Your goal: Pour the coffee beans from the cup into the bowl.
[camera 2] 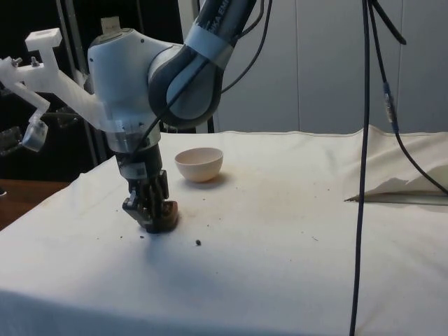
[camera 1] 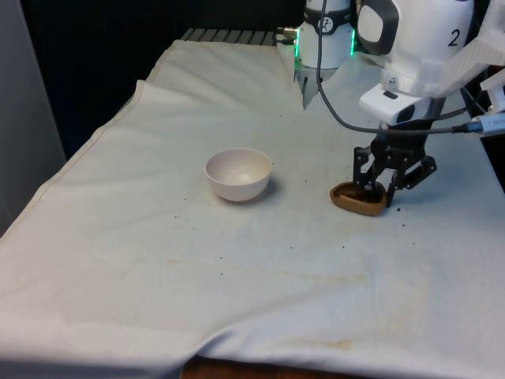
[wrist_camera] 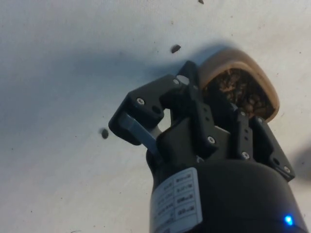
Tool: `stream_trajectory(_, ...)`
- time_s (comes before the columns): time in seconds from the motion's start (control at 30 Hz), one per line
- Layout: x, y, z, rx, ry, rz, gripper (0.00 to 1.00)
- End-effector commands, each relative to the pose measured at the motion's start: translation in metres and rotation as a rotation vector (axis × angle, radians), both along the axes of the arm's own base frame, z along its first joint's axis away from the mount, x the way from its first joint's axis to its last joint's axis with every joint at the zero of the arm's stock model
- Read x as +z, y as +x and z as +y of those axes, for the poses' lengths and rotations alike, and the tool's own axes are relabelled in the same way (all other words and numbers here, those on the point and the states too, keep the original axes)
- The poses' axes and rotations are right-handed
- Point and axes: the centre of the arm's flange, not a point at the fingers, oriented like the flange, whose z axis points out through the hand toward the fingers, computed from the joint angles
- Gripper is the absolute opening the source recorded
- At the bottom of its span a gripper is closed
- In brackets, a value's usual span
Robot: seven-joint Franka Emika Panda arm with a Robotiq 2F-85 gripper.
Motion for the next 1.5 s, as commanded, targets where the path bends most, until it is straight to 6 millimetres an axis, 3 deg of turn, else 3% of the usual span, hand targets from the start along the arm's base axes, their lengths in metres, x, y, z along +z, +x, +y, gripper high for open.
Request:
stream_trajectory(0.0,0.000,0.000,0.000,0.000,0.000,-0.002,0.05)
stream_trajectory(0.3,0.010,0.001,0.000,-0.001,-0.001,-0.004,0.05)
stream_trajectory(0.73,0.053,0.003,-0.004,-0.010,-0.025,-0.016,0.05)
stream_trajectory(0.83,0.055,0.005,-0.005,-0.013,-0.038,-0.019,0.05)
stream_trajectory(0.9,0.067,0.004,-0.007,-0.016,-0.037,-0.019,0.05)
stream_trajectory(1.17,0.084,0.006,-0.013,-0.028,-0.058,-0.029,0.05)
stream_trajectory(1.47,0.110,0.006,-0.029,-0.043,-0.068,-0.031,0.05)
